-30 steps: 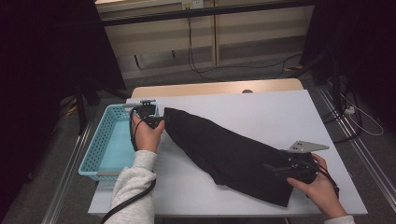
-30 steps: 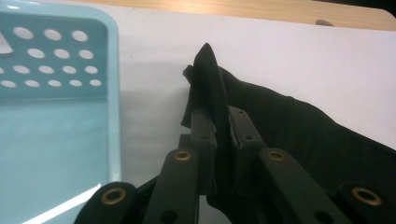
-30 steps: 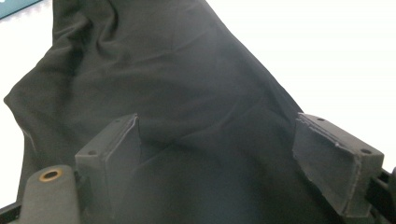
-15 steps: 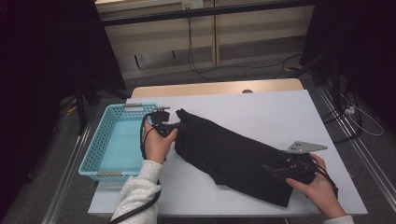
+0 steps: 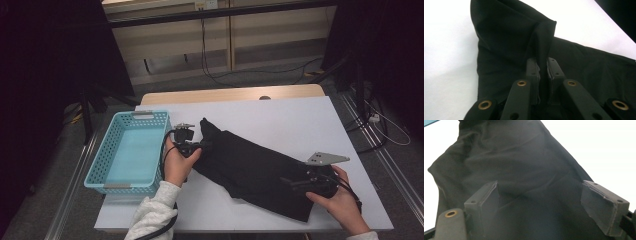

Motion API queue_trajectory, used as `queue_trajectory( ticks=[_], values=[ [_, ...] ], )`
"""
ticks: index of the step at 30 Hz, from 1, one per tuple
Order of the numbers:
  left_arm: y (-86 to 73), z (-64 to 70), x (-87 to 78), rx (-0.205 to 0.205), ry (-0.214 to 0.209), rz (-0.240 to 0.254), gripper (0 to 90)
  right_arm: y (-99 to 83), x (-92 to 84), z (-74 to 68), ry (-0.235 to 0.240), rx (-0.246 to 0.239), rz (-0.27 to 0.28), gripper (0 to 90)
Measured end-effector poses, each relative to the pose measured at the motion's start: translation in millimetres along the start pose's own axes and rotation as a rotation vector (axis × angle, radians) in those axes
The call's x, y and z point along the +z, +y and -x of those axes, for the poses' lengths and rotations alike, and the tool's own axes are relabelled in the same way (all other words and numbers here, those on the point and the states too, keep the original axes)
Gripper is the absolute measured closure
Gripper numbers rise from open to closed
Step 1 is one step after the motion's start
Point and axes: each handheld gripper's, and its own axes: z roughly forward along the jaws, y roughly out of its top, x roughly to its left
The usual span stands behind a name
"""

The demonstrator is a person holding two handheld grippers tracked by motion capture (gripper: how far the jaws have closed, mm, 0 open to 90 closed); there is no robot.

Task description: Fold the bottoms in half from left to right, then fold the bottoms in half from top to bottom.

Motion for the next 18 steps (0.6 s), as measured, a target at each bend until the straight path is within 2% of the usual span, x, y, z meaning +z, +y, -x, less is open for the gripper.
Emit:
queue_trajectory(
  ticks=[3,18],
  values=[
    [-4.0,1.9,3.1,-0.003,-0.02,-0.009,82.4,0.8,1.7,-0.9,0.002,-0.004,-0.004,16.1],
    [-7.9,10.6,3.9,0.021,-0.053,-0.012,82.4,3.2,5.9,-4.1,0.015,-0.014,-0.006,16.0]
  ],
)
